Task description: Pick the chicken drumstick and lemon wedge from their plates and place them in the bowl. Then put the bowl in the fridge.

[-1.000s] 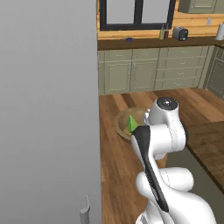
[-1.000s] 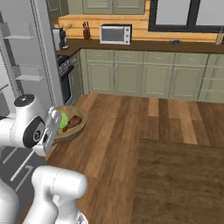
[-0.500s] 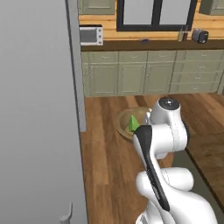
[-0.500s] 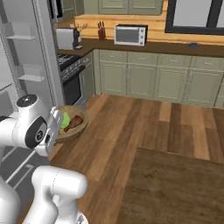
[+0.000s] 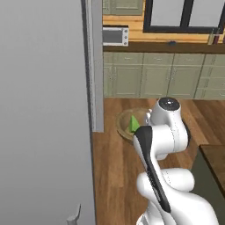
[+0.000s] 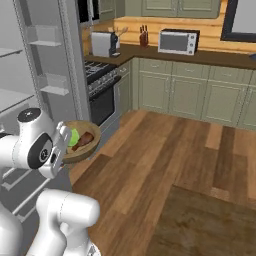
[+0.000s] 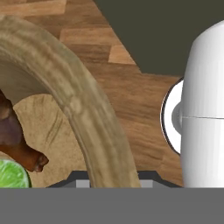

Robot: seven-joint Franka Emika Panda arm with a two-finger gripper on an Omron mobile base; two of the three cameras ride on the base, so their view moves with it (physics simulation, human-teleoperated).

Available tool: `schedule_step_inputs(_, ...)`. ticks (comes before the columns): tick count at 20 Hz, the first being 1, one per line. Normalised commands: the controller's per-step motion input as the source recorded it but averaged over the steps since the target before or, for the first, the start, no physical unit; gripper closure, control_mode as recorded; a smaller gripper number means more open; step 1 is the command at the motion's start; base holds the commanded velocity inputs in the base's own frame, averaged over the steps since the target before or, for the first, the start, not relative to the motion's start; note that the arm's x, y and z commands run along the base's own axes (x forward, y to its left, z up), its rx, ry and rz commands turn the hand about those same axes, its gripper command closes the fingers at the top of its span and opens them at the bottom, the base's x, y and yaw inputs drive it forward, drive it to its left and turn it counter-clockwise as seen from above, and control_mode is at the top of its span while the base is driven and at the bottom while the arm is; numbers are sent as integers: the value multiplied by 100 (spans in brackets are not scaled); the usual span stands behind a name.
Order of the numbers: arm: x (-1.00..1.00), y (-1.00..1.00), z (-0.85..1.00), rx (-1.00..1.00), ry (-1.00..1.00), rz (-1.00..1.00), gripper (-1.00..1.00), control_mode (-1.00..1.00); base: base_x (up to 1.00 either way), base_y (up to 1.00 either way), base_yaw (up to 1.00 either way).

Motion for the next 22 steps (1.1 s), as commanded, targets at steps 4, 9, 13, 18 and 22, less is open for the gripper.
schedule_step_inputs(4,0,0,0,0,0,0,100,100,90,-1,15)
schedule_step_inputs(9,0,0,0,0,0,0,100,100,88,0,23)
schedule_step_inputs(13,0,0,0,0,0,0,100,100,65,0,37)
schedule_step_inputs(18,0,0,0,0,0,0,100,100,45,-5,50)
schedule_step_inputs(22,0,0,0,0,0,0,100,100,96,-28,45)
